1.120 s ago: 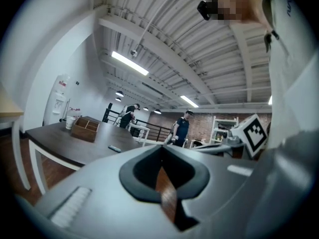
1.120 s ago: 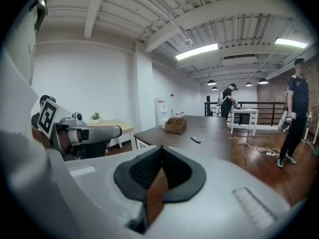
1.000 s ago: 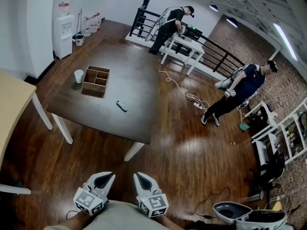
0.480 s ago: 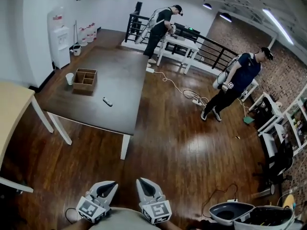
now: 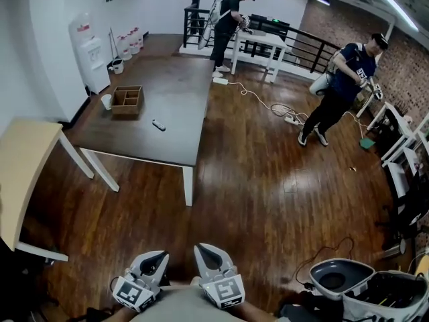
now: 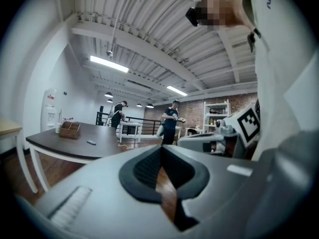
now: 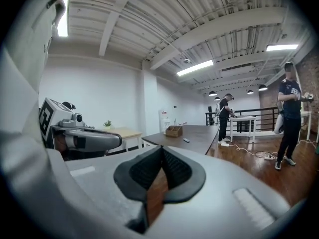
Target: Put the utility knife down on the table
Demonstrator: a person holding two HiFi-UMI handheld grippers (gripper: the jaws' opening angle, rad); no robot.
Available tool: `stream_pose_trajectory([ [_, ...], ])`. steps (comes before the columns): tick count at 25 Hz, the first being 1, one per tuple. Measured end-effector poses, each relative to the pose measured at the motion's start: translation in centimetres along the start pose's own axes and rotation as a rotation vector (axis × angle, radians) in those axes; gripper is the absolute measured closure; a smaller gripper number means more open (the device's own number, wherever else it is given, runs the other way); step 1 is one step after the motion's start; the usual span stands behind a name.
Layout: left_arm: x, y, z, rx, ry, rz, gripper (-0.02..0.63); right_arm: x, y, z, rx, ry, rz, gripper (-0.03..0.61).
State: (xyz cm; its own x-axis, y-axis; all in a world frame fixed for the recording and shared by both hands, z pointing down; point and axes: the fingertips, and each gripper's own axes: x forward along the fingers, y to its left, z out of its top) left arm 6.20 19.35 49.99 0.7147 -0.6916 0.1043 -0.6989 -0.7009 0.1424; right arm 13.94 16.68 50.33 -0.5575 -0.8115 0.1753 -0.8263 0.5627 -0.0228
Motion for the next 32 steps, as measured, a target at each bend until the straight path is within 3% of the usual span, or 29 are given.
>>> stream_pose_trajectory([
  [6, -1.7, 3.0, -0.8, 0.022, -0.021, 0.076, 0.612, 0.6, 1.8, 0.1, -0.03, 0.003, 0.022, 0.578],
  [11, -1.0, 3.1, -1.2, -0.006, -0.037, 0.05, 0.612, 0.9, 3.1, -0.4, -0.046, 0.057, 0.074, 0.58],
  [19, -1.1, 3.0, -2.3, -0.069, -0.018, 0.051, 0.612, 0.6, 2.9, -1.2, -0.021, 0.093, 0.054, 0.58],
  [32, -2.5, 3.1, -2.2, -0.071, -0.032, 0.081, 0.612, 0.8, 4.0, -1.4, -0.026, 0.096, 0.082, 0.58],
])
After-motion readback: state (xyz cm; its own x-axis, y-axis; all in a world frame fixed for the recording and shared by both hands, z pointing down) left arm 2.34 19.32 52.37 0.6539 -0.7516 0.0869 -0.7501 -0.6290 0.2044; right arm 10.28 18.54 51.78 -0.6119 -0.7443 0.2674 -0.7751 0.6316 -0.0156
